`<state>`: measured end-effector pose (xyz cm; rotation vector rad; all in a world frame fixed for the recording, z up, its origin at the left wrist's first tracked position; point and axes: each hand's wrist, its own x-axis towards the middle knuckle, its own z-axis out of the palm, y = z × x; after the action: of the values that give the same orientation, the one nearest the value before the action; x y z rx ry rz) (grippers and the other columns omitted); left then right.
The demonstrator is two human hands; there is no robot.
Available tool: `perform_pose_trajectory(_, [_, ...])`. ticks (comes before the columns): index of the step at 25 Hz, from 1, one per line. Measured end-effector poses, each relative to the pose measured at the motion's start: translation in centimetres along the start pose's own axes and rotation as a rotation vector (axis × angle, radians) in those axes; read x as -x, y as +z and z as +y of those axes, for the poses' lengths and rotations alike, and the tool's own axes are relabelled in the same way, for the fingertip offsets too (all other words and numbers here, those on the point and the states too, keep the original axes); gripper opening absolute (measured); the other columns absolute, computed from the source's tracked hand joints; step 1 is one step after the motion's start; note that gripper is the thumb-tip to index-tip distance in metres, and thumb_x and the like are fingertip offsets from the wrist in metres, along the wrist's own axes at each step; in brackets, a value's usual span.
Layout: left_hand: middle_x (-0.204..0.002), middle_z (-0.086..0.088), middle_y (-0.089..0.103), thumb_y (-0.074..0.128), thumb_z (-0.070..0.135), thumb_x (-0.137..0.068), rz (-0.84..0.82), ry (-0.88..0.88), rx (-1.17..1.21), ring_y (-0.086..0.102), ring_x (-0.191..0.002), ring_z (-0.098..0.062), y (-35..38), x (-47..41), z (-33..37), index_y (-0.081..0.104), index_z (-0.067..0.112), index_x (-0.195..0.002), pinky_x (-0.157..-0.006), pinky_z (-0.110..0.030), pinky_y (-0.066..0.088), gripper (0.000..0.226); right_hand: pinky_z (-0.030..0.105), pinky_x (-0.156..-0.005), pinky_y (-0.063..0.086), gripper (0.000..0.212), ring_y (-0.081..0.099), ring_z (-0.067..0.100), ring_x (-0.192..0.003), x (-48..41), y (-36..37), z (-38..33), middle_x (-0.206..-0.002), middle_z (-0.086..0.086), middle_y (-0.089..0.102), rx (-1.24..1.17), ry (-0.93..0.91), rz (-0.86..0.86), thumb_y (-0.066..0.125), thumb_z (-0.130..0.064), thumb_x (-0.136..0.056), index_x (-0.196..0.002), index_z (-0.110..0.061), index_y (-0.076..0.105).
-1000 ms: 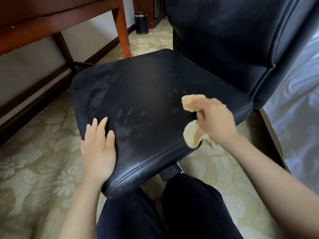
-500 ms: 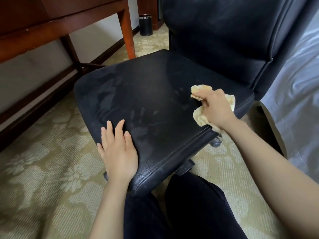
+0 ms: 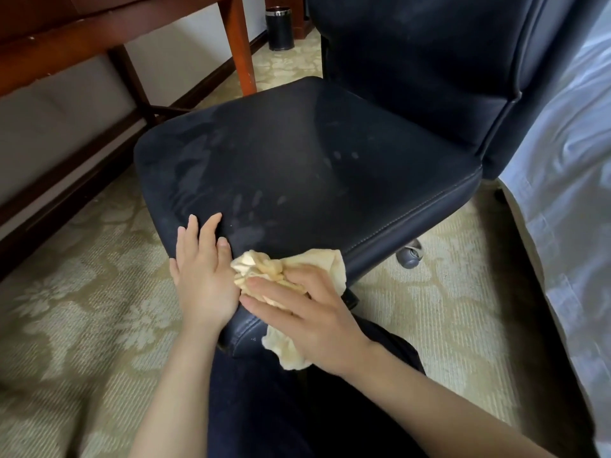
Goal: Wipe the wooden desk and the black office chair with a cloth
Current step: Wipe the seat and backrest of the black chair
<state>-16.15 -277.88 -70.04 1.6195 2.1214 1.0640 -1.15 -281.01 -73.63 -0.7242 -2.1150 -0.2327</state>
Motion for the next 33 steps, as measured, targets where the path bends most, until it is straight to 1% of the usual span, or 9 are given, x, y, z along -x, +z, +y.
perform_pose_trajectory(4, [-0.156, -0.006, 0.021, 0.031, 0.018, -0.102, 0.011, -0.015, -0.015, 0.009, -0.146, -0.022, 0.1, -0.1, 0.0, 0.04, 0.021, -0.141, -0.117, -0.047, 0.008, 0.041, 0.031, -0.083, 0.052, 0.03, 0.058, 0.017, -0.096, 1.1, -1.3, 5.4, -0.114, -0.012, 0.066, 0.113, -0.035, 0.127, 0.073, 0.002, -0.077, -0.103, -0.014, 0.073])
perform_pose_trajectory(6, [-0.156, -0.007, 0.021, 0.032, 0.017, -0.101, 0.015, -0.015, -0.015, 0.01, -0.146, -0.021, 0.2, -0.3, 0.0, 0.04, 0.021, -0.141, -0.117, -0.046, 0.008, 0.041, 0.034, -0.088, 0.05, 0.029, 0.057, 0.013, -0.107, 2.0, -2.5, 8.8, -0.122, -0.016, 0.06, 0.105, 0.141, 0.13, 0.064, 0.011, -0.079, -0.102, -0.005, 0.072])
perform_pose_trajectory(8, [-0.156, -0.007, 0.022, 0.032, 0.016, -0.101, 0.021, -0.013, -0.008, 0.01, -0.146, -0.021, 0.2, -0.3, -0.1, 0.041, 0.021, -0.141, -0.117, -0.046, 0.008, 0.041, 0.037, -0.09, 0.045, 0.029, 0.055, 0.028, -0.105, 2.5, -4.3, 11.9, -0.118, 0.003, 0.062, 0.238, 0.357, 0.168, 0.049, 0.008, -0.091, -0.105, -0.005, 0.072])
perform_pose_trajectory(11, [-0.156, -0.006, 0.022, 0.032, 0.016, -0.101, 0.02, -0.015, -0.007, 0.01, -0.145, -0.021, 0.2, -0.2, 0.0, 0.041, 0.021, -0.141, -0.117, -0.046, 0.008, 0.041, 0.026, -0.097, 0.032, 0.039, 0.055, 0.04, -0.102, 2.9, -6.7, 16.0, -0.116, 0.016, 0.062, 0.333, 0.585, 0.209, 0.047, 0.015, -0.086, -0.107, -0.007, 0.071])
perform_pose_trajectory(17, [-0.155, -0.008, 0.023, 0.032, 0.016, -0.101, 0.02, -0.018, -0.046, 0.013, -0.145, -0.023, 0.2, -0.4, 0.4, 0.041, 0.02, -0.14, -0.116, -0.047, 0.01, 0.041, 0.002, -0.097, 0.019, 0.047, 0.042, 0.022, -0.115, 0.9, -5.9, 14.1, -0.131, 0.006, 0.055, 0.211, 0.974, 0.407, 0.036, 0.009, -0.085, -0.114, -0.012, 0.066])
perform_pose_trajectory(21, [-0.156, -0.007, 0.022, 0.031, 0.018, -0.101, 0.003, -0.024, -0.055, 0.011, -0.145, -0.022, 0.1, -0.6, 0.1, 0.039, 0.022, -0.141, -0.116, -0.047, 0.01, 0.041, 0.014, -0.093, 0.034, 0.041, 0.046, 0.016, -0.098, 0.3, -3.4, 7.8, -0.109, 0.012, 0.062, 0.11, 0.68, 0.373, 0.036, 0.009, -0.082, -0.103, -0.002, 0.069])
perform_pose_trajectory(24, [-0.156, -0.006, 0.021, 0.031, 0.018, -0.101, 0.0, -0.03, -0.028, 0.01, -0.145, -0.021, 0.0, -0.7, -0.1, 0.039, 0.023, -0.141, -0.117, -0.047, 0.009, 0.041, 0.024, -0.104, 0.03, 0.037, 0.042, 0.021, -0.109, 0.9, -0.5, 2.3, -0.119, 0.005, 0.057, 0.014, 0.502, 0.299, 0.038, 0.001, -0.088, -0.106, -0.003, 0.07])
perform_pose_trajectory(27, [-0.156, -0.004, 0.022, 0.032, 0.017, -0.101, -0.007, -0.024, 0.01, 0.009, -0.146, -0.018, -0.1, -0.9, -0.5, 0.04, 0.024, -0.141, -0.117, -0.046, 0.008, 0.041, 0.032, -0.095, 0.043, 0.026, 0.043, 0.019, -0.103, 1.9, 2.0, -1.2, -0.121, -0.006, 0.057, -0.061, 0.26, 0.265, 0.05, -0.001, -0.094, -0.108, -0.009, 0.071])
perform_pose_trajectory(33, [-0.154, -0.003, 0.026, 0.03, 0.017, -0.101, -0.036, 0.013, -0.003, 0.01, -0.146, -0.016, -0.4, -1.5, -1.1, 0.039, 0.023, -0.141, -0.117, -0.044, 0.008, 0.041, 0.03, -0.089, 0.052, 0.019, 0.059, 0.016, -0.099, 3.5, 3.9, -0.7, -0.108, 0.0, 0.065, -0.259, -0.309, 0.125, 0.072, 0.002, -0.079, -0.097, -0.003, 0.074])
